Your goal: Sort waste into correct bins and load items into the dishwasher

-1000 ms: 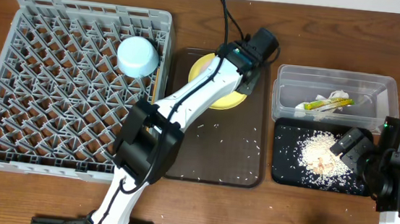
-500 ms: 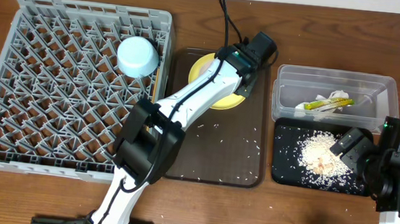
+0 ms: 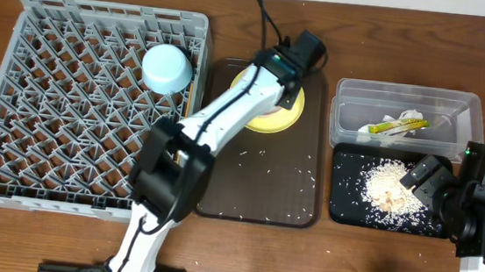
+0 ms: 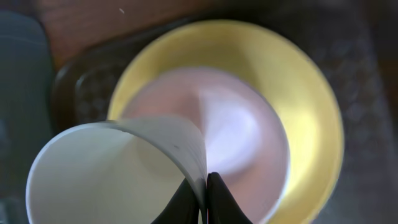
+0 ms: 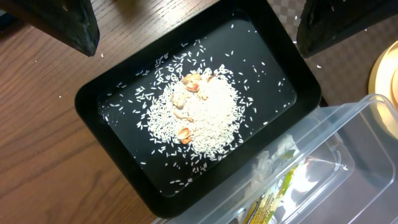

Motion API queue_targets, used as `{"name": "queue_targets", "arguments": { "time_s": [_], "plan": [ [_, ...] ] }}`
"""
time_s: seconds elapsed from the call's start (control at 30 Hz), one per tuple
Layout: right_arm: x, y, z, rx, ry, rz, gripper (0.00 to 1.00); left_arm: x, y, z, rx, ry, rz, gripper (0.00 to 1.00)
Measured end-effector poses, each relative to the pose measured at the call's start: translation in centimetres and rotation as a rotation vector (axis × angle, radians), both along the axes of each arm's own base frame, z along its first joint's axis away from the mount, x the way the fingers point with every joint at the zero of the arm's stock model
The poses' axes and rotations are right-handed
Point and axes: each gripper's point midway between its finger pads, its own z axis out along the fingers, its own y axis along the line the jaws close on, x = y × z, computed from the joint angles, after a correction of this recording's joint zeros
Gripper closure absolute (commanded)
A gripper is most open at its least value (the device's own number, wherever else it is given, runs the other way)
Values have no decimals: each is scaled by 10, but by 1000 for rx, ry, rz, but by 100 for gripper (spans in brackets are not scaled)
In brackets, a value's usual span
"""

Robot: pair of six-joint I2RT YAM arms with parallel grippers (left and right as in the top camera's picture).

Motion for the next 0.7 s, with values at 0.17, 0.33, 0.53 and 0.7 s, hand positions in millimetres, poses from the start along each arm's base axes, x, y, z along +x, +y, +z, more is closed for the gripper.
{"name": "queue_targets", "arguments": {
  "time_s": [0.17, 0.33, 0.53, 0.7],
  "plan": [
    [0, 0, 0, 0, 0, 0, 1, 0, 3, 66, -200, -43, -9, 92],
    [0, 0, 0, 0, 0, 0, 1, -7, 22, 133, -452, -47, -31, 93],
    [0, 0, 0, 0, 0, 0, 1, -11, 72, 157, -673, 53, 19, 93],
    [0, 0, 0, 0, 0, 0, 1, -30, 129, 155, -833, 211, 98, 92]
  ]
}}
